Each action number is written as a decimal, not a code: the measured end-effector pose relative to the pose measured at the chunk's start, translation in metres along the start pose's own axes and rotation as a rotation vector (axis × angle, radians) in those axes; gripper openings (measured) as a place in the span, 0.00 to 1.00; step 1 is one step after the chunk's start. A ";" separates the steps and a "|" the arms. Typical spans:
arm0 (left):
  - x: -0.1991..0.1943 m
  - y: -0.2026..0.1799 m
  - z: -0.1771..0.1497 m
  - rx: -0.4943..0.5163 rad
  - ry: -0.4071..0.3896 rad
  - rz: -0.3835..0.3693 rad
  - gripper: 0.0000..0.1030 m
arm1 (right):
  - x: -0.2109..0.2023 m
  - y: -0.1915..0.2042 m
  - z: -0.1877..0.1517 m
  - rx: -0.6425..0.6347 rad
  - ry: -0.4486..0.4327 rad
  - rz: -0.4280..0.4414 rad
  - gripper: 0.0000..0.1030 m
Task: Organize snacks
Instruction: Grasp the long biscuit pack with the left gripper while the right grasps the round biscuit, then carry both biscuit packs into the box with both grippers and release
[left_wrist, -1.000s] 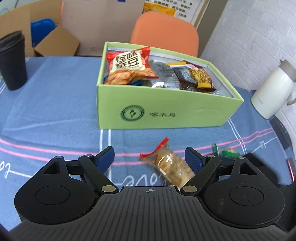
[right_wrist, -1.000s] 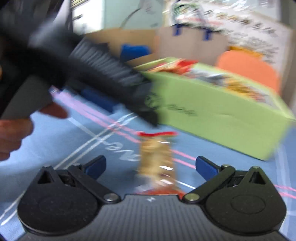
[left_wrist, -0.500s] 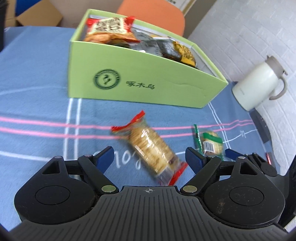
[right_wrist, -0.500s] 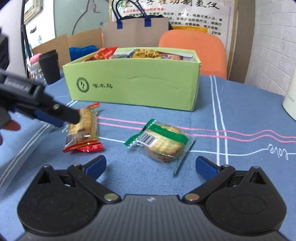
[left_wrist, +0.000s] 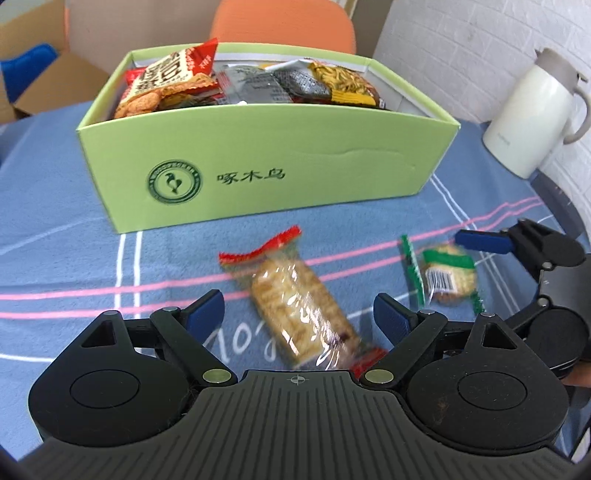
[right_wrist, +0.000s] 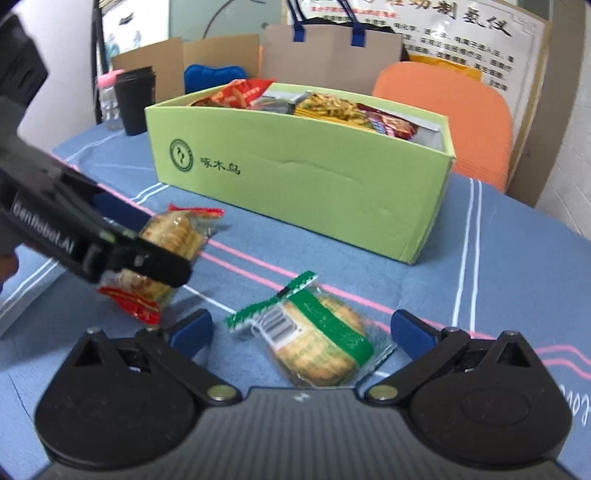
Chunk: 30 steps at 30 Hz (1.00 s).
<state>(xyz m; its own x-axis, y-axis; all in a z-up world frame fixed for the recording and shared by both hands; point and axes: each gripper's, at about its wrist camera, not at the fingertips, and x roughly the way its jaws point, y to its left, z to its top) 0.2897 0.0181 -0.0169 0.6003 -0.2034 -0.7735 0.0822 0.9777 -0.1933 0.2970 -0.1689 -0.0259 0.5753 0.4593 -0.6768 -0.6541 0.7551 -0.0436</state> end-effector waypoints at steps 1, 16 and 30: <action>-0.001 0.001 -0.003 -0.001 -0.002 0.001 0.74 | -0.005 0.004 -0.005 0.014 0.000 0.005 0.99; -0.001 -0.004 -0.004 -0.026 -0.017 0.021 0.76 | 0.001 0.017 -0.003 0.108 -0.011 -0.067 0.99; -0.033 -0.008 -0.019 0.059 -0.093 0.029 0.16 | -0.054 0.029 -0.007 0.106 -0.133 -0.118 0.48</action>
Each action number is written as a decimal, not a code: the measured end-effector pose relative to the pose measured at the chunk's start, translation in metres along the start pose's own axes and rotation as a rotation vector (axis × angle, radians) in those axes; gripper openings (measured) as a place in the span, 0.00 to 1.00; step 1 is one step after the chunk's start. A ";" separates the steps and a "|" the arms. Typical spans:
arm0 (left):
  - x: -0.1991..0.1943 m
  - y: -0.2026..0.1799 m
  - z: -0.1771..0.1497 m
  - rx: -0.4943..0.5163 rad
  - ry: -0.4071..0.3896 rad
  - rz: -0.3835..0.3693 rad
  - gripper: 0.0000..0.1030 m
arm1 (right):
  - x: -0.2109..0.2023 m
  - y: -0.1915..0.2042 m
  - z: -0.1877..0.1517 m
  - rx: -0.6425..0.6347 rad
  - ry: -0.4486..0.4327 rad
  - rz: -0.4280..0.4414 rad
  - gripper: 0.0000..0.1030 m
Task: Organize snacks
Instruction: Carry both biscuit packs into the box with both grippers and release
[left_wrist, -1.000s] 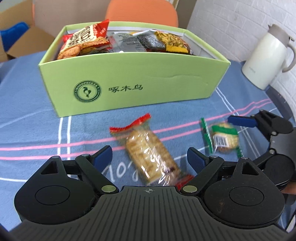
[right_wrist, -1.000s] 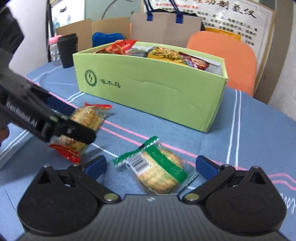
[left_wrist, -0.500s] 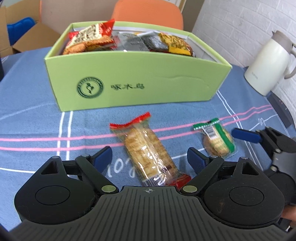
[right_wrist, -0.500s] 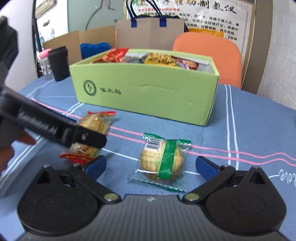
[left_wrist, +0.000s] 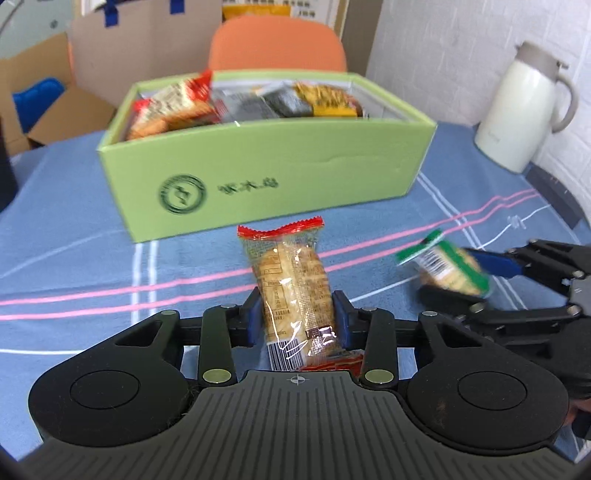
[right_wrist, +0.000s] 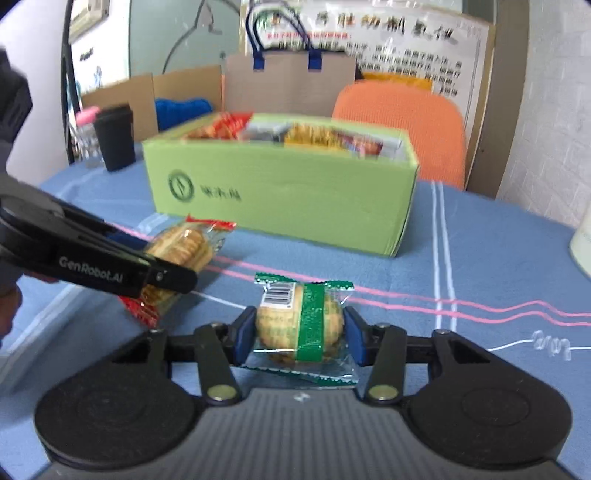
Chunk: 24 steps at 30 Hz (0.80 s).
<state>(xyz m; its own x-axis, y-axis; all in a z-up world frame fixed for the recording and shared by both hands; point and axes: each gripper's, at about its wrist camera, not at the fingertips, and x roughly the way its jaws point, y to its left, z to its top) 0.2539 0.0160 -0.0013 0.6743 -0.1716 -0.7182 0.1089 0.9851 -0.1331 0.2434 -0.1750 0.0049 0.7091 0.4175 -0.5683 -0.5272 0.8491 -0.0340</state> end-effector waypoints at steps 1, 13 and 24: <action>-0.008 0.004 0.000 -0.009 -0.012 -0.019 0.16 | -0.009 0.000 0.004 0.000 -0.024 -0.004 0.48; -0.040 0.039 0.107 -0.073 -0.198 -0.108 0.17 | 0.027 -0.024 0.106 0.012 -0.184 -0.007 0.49; 0.091 0.052 0.166 -0.047 -0.045 0.002 0.17 | 0.149 -0.052 0.123 0.104 -0.064 0.034 0.55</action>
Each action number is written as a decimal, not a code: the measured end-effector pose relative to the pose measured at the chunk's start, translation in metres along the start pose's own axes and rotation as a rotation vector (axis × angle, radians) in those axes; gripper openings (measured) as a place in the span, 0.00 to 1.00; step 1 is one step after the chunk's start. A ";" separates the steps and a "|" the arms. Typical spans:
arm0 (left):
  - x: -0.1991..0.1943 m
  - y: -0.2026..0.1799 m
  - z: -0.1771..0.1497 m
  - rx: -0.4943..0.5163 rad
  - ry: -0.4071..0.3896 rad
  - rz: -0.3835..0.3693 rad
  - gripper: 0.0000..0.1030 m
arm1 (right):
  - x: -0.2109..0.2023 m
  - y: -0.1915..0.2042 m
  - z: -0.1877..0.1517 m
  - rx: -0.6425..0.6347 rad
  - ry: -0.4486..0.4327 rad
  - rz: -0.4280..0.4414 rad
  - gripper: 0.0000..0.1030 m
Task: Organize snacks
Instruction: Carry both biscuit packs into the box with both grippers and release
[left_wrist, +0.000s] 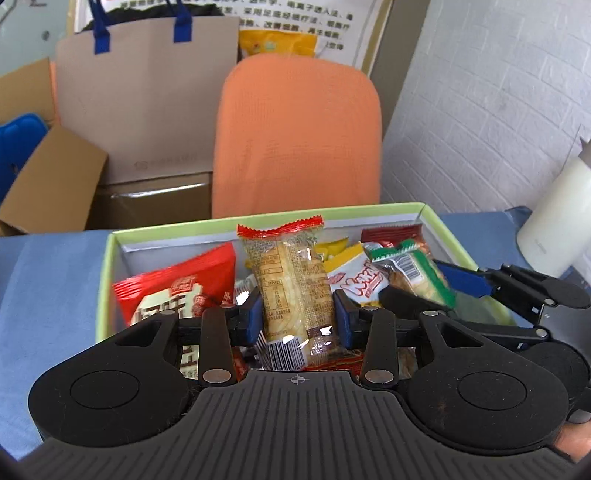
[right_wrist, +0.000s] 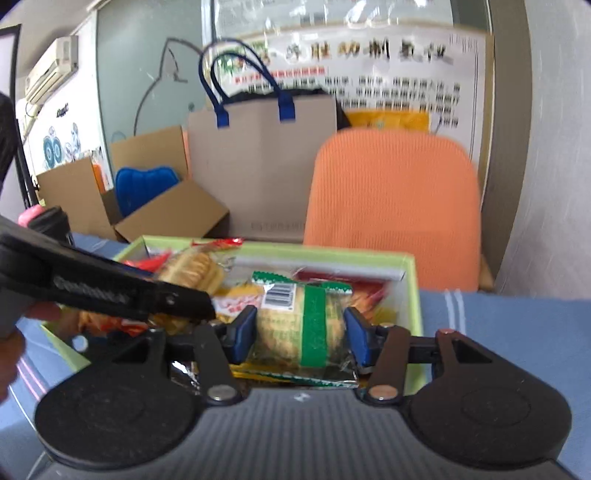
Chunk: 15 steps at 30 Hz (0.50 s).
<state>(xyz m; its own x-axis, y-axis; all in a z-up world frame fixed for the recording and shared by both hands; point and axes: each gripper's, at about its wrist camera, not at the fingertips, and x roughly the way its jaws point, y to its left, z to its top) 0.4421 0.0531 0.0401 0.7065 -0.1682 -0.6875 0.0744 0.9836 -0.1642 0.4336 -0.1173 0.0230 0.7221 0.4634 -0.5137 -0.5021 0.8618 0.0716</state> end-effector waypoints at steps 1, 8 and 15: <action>0.000 -0.001 -0.001 0.018 -0.009 0.010 0.18 | 0.000 0.000 -0.001 0.003 -0.006 0.000 0.57; -0.018 0.000 -0.003 0.009 -0.091 -0.007 0.62 | -0.027 0.004 0.005 -0.001 -0.072 -0.028 0.99; -0.084 -0.011 -0.032 -0.033 -0.191 0.028 0.73 | -0.093 0.014 -0.005 0.017 -0.134 -0.045 0.99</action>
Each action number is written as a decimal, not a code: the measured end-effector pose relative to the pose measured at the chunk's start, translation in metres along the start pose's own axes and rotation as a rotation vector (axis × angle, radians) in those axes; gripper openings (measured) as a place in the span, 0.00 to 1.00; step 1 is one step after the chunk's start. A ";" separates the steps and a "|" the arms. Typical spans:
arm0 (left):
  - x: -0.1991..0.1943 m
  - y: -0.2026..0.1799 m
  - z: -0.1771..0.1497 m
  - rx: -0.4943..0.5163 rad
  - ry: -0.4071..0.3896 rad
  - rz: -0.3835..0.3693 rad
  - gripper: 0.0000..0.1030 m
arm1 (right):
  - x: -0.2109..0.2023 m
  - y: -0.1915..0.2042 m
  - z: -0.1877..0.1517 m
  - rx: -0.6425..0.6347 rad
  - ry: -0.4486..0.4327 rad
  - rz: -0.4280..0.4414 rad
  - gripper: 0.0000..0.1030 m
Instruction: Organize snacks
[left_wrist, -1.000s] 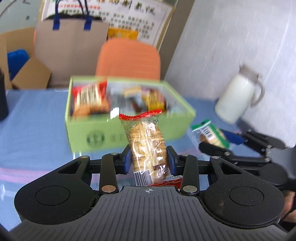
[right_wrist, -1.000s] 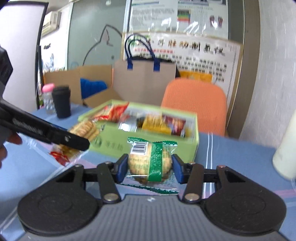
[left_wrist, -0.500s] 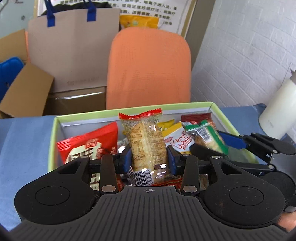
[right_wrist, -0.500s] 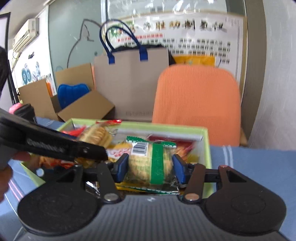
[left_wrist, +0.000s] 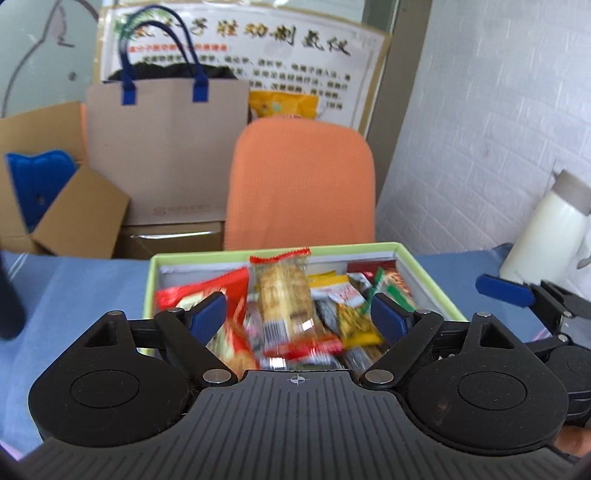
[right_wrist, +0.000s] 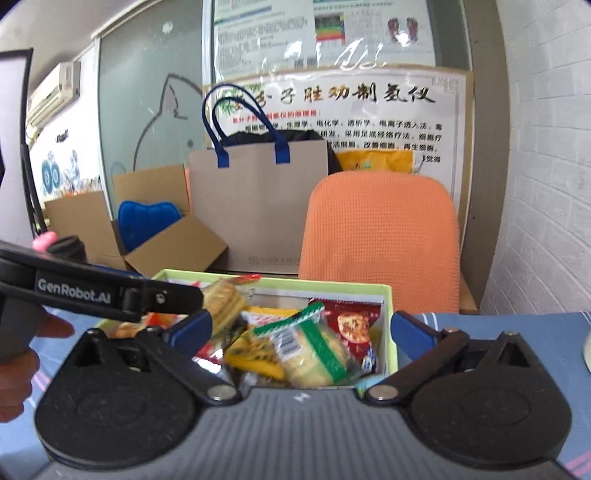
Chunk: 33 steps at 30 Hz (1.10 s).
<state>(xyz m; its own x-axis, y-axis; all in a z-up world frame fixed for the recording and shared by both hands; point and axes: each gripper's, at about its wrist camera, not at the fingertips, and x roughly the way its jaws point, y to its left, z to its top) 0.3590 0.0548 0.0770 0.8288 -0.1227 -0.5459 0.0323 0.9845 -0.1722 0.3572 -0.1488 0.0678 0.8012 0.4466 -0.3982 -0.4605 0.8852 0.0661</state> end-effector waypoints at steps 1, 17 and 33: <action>-0.012 -0.002 -0.006 -0.006 -0.018 0.005 0.76 | -0.011 0.002 -0.005 0.008 -0.006 -0.011 0.99; -0.163 -0.049 -0.120 -0.016 -0.115 -0.015 0.88 | -0.184 0.051 -0.119 0.212 -0.015 -0.250 1.00; -0.233 -0.083 -0.221 0.026 -0.096 0.070 0.84 | -0.263 0.075 -0.174 0.147 -0.011 -0.444 0.99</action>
<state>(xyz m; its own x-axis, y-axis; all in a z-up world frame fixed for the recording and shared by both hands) 0.0401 -0.0263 0.0375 0.8794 -0.0425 -0.4742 -0.0139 0.9933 -0.1148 0.0456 -0.2224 0.0181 0.9127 0.0207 -0.4081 -0.0133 0.9997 0.0209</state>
